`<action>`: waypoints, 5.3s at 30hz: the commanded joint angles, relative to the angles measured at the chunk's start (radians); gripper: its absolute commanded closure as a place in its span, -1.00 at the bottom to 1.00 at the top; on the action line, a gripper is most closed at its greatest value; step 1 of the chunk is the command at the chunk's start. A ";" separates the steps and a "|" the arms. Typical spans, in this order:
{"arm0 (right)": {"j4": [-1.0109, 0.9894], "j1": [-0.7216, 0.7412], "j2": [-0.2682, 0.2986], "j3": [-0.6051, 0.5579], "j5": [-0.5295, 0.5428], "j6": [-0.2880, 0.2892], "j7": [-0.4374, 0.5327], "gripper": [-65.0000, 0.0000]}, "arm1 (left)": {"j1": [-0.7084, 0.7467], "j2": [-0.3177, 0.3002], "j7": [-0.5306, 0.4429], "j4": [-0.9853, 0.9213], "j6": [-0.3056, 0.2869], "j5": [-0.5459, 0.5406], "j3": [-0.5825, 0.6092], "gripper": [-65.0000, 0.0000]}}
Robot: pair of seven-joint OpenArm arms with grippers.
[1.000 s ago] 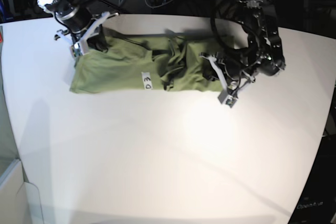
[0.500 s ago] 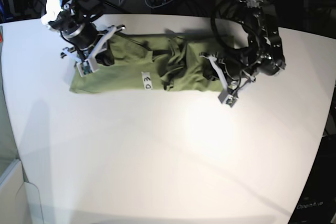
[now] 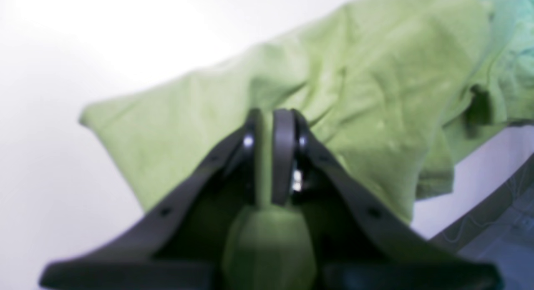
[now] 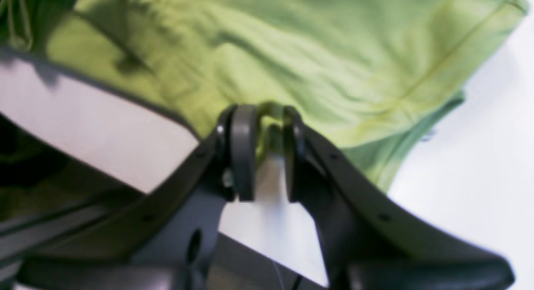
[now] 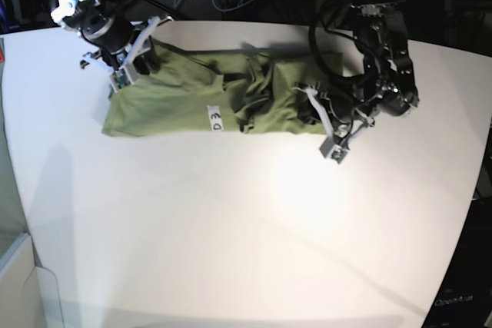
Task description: Fold the T-shirt properly
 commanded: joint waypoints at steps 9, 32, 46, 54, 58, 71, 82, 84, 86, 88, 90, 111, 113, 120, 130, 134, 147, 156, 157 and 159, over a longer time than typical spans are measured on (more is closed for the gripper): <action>0.030 -0.044 -0.017 0.012 0.019 0.003 0.024 0.61 | -0.014 -0.003 -0.014 0.013 0.001 -0.012 0.001 0.87; 0.014 -0.049 -0.019 0.015 0.017 0.003 0.024 0.60 | -0.008 -0.003 -0.013 0.013 0.001 -0.017 0.003 0.87; 0.013 -0.051 -0.021 0.043 0.017 0.003 0.024 -0.11 | -0.014 -0.003 -0.013 0.013 0.001 -0.018 0.001 0.86; 0.007 -0.049 -0.040 0.040 0.017 0.003 0.024 -0.11 | -0.014 0.000 -0.013 0.013 0.001 -0.020 0.001 0.86; -0.052 -0.041 -0.042 0.040 0.017 0.003 0.024 -0.11 | -0.014 0.001 -0.013 0.013 0.001 -0.020 0.001 0.86; -0.069 -0.021 -0.042 0.040 0.019 0.003 0.024 0.97 | -0.015 0.003 -0.013 0.013 0.001 -0.020 0.001 0.86; -0.035 0.000 -0.042 0.040 0.020 0.003 0.062 0.99 | -0.015 0.001 -0.013 0.013 0.001 -0.020 0.001 0.86; -0.006 0.000 -0.042 0.040 0.020 0.003 0.073 0.99 | -0.015 0.001 -0.013 0.013 0.001 -0.020 0.001 0.86; 0.019 0.000 -0.042 0.040 0.020 0.003 0.071 0.99 | -0.015 0.001 -0.013 0.013 0.001 -0.020 0.001 0.86; 0.027 0.005 -0.044 0.040 0.020 0.003 0.071 0.99 | -0.015 0.003 -0.013 0.013 0.001 -0.020 0.001 0.86; 0.027 0.026 -0.044 0.023 0.020 0.003 0.071 0.99 | -0.015 0.003 -0.013 0.013 0.001 -0.020 0.001 0.86; 0.007 0.213 -0.040 -0.074 0.017 0.003 -0.039 0.67 | -0.014 -0.003 -0.013 0.013 0.001 -0.020 0.001 0.86; 0.007 0.206 -0.040 -0.077 0.017 0.003 -0.044 0.67 | -0.014 -0.003 -0.013 0.013 0.001 -0.020 0.001 0.86; 0.007 0.154 -0.036 -0.075 0.015 0.003 -0.044 0.64 | -0.015 0.001 -0.013 0.013 0.001 -0.017 0.001 0.86; -0.184 0.172 -0.019 -0.077 0.015 0.003 -0.035 -0.60 | -0.015 0.000 -0.013 0.013 0.001 -0.020 0.001 0.86; -0.179 0.172 -0.011 -0.077 0.015 0.003 -0.033 -0.78 | -0.012 -0.002 -0.013 0.013 0.001 -0.020 0.001 0.86; -0.012 0.129 0.001 0.002 0.015 0.003 -0.041 -0.77 | -0.014 0.000 -0.013 0.013 0.001 -0.020 0.001 0.86; -0.024 0.183 0.047 0.087 0.015 0.003 -0.042 -0.77 | -0.014 0.000 -0.013 0.013 0.001 -0.020 0.001 0.86; -0.024 0.183 0.058 0.091 0.015 0.003 -0.042 -0.77 | -0.014 0.000 -0.013 0.013 0.001 -0.020 0.001 0.86; -0.024 0.183 0.064 0.094 0.015 0.003 -0.039 -0.77 | -0.014 0.000 -0.013 0.013 0.001 -0.020 0.001 0.86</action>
